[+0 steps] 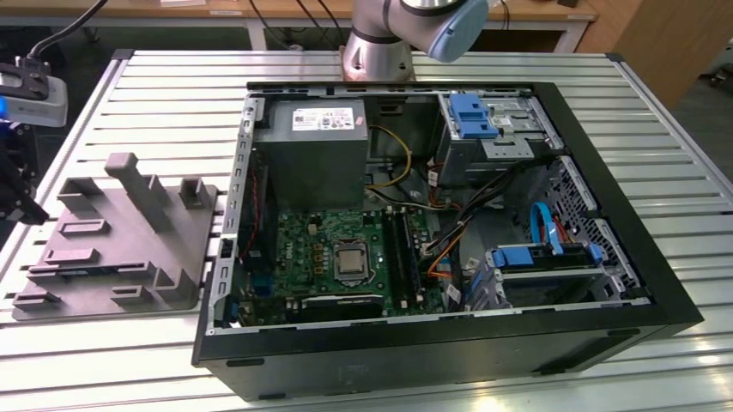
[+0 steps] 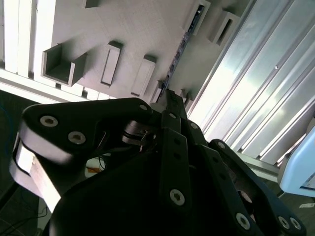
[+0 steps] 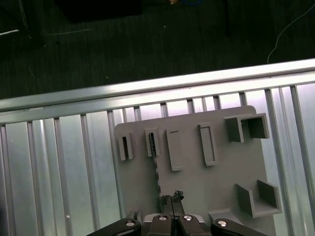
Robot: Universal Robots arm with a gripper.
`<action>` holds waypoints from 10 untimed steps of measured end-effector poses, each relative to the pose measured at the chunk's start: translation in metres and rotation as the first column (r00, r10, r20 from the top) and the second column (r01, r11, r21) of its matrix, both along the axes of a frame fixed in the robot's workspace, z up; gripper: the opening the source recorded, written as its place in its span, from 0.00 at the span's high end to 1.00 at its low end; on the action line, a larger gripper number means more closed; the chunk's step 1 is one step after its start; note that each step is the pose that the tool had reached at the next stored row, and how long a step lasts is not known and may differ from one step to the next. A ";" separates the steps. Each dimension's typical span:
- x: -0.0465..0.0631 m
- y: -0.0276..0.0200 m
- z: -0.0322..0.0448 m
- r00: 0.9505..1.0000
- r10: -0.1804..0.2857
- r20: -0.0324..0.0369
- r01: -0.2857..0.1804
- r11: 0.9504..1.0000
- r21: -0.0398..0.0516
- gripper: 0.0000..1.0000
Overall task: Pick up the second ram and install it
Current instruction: 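Pick up the second ram and move it above second insertion slot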
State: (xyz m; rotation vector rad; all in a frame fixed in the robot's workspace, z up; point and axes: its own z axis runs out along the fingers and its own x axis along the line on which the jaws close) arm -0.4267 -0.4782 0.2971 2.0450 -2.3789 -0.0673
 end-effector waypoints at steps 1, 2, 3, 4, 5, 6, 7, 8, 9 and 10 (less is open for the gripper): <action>0.000 -0.0004 -0.0009 1.000 0.000 0.000 0.000 1.000 0.000 0.90; 0.000 -0.0008 -0.0019 1.000 0.000 0.000 0.000 1.000 0.000 0.90; 0.000 -0.0011 -0.0029 1.000 0.000 0.000 0.000 1.000 0.000 0.90; 0.000 -0.0014 -0.0039 1.000 0.000 0.000 0.000 1.000 0.000 0.90; 0.000 -0.0016 -0.0048 1.000 0.000 0.000 0.000 1.000 0.000 0.90; 0.000 -0.0019 -0.0057 1.000 0.000 0.000 0.000 1.000 0.000 0.90; 0.000 -0.0021 -0.0067 1.000 0.000 0.000 0.000 1.000 0.000 0.90; 0.000 -0.0027 -0.0077 1.000 0.000 0.000 0.000 1.000 0.000 0.90; 0.000 -0.0032 -0.0086 1.000 0.000 0.000 0.000 1.000 0.000 0.90; 0.000 -0.0039 -0.0093 1.000 0.000 0.000 0.000 1.000 0.000 0.90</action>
